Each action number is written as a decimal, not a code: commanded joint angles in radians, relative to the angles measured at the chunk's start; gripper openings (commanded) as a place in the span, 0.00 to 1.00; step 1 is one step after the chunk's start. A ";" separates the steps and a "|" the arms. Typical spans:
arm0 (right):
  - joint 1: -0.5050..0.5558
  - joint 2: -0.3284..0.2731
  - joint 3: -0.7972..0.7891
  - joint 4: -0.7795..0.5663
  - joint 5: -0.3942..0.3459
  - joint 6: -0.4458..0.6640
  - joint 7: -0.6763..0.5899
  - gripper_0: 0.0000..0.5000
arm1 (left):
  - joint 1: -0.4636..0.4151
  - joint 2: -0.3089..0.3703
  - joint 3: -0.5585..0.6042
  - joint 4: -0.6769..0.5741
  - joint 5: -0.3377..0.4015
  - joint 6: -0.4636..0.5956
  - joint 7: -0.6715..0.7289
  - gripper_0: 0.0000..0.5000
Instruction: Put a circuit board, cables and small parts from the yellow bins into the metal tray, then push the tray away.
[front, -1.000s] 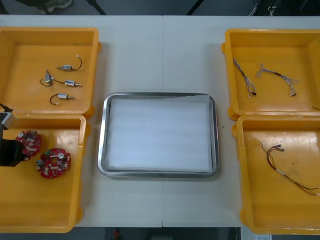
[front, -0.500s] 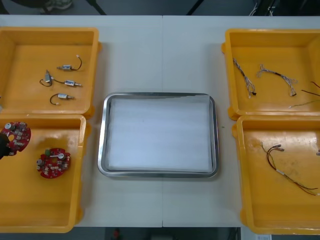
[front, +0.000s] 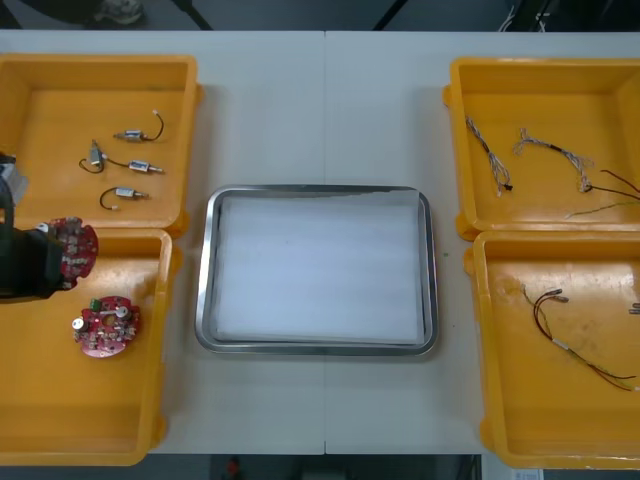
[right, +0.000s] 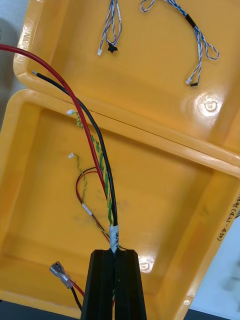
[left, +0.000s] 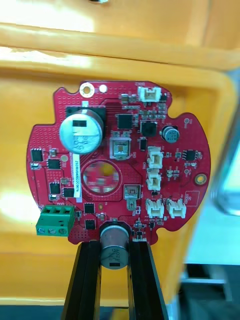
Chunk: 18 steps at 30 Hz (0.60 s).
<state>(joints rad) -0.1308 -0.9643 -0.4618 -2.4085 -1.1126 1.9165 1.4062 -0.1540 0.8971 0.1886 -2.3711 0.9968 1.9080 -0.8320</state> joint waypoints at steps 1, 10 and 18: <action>-0.039 -0.047 0.042 -0.029 -0.006 0.003 0.005 0.00 | -0.117 0.002 -0.123 -0.059 0.025 0.011 -0.041 0.00; -0.055 -0.045 0.065 -0.031 -0.001 0.003 0.007 0.00 | -0.286 -0.037 -0.339 -0.082 0.029 0.008 0.079 0.00; -0.055 -0.045 0.065 -0.031 -0.001 0.003 0.007 0.00 | -0.420 -0.129 -0.528 -0.045 0.000 0.000 0.198 0.00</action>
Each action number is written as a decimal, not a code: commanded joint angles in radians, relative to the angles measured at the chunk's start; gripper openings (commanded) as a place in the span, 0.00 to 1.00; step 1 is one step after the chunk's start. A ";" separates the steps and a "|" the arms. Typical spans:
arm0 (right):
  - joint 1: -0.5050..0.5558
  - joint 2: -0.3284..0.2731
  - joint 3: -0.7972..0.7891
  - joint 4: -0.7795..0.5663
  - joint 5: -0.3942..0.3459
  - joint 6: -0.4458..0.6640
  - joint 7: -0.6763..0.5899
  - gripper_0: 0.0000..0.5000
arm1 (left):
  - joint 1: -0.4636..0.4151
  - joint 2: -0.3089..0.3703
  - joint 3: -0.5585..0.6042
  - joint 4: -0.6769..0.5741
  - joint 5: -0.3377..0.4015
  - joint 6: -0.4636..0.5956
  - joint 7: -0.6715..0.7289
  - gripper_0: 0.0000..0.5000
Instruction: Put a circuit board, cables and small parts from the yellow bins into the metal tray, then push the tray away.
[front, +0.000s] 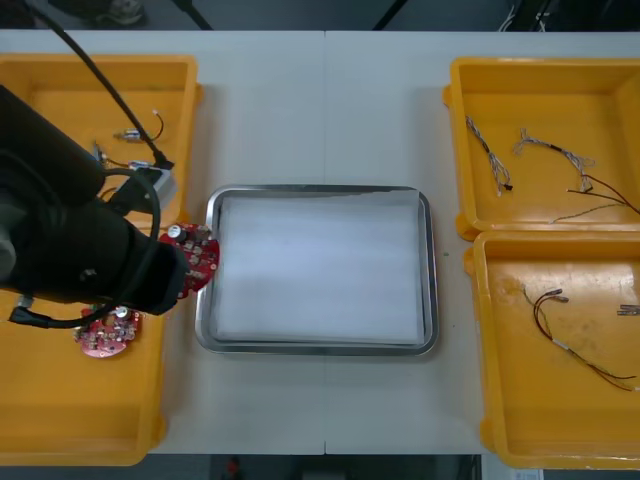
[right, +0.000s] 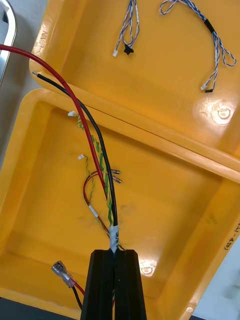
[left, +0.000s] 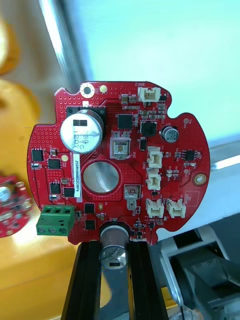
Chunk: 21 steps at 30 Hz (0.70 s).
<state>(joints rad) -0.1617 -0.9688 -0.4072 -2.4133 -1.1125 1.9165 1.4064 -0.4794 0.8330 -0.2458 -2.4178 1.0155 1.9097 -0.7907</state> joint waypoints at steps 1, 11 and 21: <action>-0.024 -0.041 0.010 -0.026 -0.001 0.003 0.006 0.00 | -0.104 -0.071 -0.109 0.003 -0.025 -0.003 0.165 0.00; -0.024 -0.041 0.010 -0.026 -0.006 0.003 0.006 0.00 | -0.182 -0.167 -0.303 0.114 -0.133 -0.074 0.237 0.00; -0.024 -0.041 0.011 -0.026 -0.006 0.003 0.005 0.00 | -0.205 -0.193 -0.441 0.230 -0.252 -0.167 0.218 0.00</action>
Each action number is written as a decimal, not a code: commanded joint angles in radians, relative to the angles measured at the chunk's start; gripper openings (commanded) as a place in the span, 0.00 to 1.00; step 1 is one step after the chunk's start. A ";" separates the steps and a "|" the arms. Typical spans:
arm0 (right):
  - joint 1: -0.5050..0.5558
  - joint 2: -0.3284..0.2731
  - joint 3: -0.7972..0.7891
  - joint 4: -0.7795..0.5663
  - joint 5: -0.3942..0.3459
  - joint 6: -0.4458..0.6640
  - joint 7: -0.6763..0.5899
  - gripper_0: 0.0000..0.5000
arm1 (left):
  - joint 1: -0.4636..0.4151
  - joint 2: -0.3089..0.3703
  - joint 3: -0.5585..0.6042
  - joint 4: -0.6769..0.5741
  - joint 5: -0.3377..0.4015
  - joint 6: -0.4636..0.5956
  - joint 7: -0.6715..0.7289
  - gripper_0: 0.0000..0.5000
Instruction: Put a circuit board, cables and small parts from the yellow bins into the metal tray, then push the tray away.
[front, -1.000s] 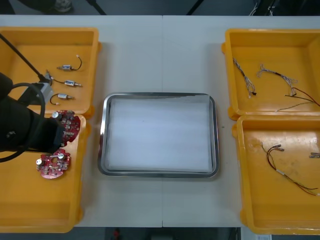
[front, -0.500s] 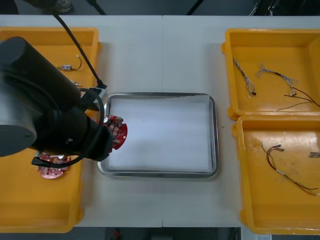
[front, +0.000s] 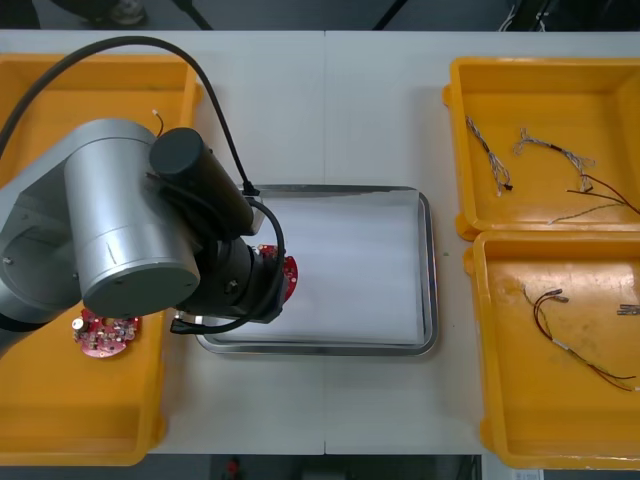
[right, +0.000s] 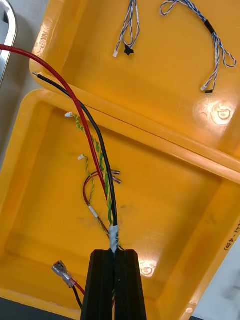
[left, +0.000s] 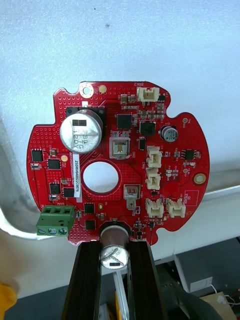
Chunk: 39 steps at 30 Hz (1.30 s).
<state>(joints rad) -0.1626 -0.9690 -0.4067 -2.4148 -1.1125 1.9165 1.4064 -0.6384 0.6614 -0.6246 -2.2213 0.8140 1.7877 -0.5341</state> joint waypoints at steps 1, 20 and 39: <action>-0.023 -0.040 0.009 -0.024 -0.006 0.003 0.006 0.00 | -0.046 -0.023 -0.072 0.046 -0.059 -0.054 -0.041 0.00; -0.023 -0.040 0.011 -0.043 -0.020 0.003 -0.001 0.00 | -0.030 0.041 -0.241 0.153 -0.147 -0.241 -0.063 0.00; -0.023 -0.040 0.011 -0.043 -0.013 0.003 0.005 0.00 | -0.021 0.098 -0.265 0.144 -0.168 -0.291 -0.069 1.00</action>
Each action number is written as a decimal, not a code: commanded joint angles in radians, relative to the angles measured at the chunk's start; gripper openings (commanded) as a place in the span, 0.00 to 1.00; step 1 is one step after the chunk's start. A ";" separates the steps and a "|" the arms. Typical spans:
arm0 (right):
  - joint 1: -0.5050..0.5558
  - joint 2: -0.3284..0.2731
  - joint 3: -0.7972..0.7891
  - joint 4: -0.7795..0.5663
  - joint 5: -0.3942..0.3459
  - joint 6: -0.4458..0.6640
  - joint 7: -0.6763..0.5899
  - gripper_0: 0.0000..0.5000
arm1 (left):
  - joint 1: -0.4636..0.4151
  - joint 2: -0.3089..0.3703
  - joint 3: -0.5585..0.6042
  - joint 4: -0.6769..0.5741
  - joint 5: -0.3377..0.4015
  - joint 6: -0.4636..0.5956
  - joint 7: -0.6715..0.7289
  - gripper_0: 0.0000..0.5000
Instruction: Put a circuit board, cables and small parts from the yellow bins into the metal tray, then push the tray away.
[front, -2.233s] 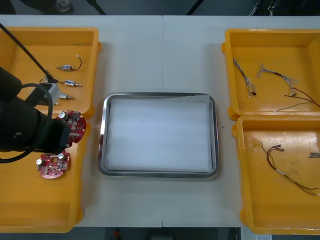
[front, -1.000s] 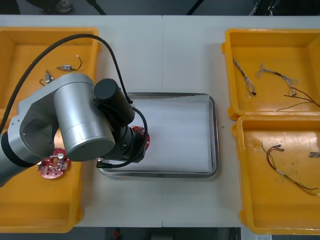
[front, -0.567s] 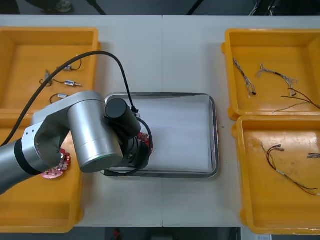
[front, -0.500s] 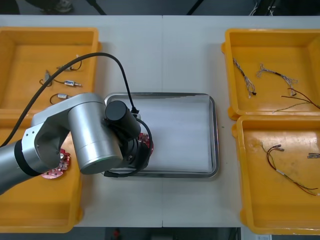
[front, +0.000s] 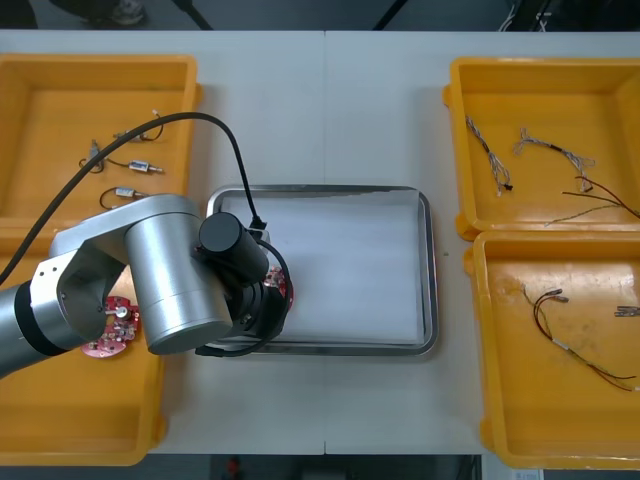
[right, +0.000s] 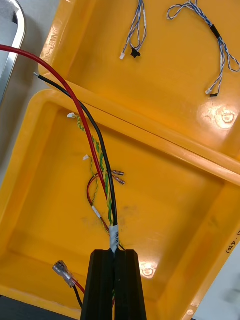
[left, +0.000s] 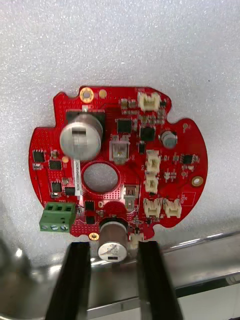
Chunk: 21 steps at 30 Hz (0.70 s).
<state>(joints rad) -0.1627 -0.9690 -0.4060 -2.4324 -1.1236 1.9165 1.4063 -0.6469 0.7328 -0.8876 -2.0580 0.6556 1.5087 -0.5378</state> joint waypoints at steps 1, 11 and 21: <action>-0.023 -0.040 0.010 -0.025 -0.002 0.003 0.005 0.00 | -0.014 0.027 0.001 -0.025 -0.007 -0.012 -0.063 1.00; -0.021 -0.040 0.018 -0.031 -0.001 0.003 0.010 0.00 | -0.014 -0.003 0.121 -0.094 0.061 0.113 -0.053 1.00; -0.026 -0.042 0.049 -0.106 -0.004 0.003 0.023 0.00 | -0.014 -0.012 0.360 -0.172 0.200 0.321 -0.083 1.00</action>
<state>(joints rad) -0.1628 -0.9695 -0.3890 -2.4972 -1.1234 1.9165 1.4066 -0.6468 0.7319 -0.6133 -2.1824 0.8153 1.7821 -0.5379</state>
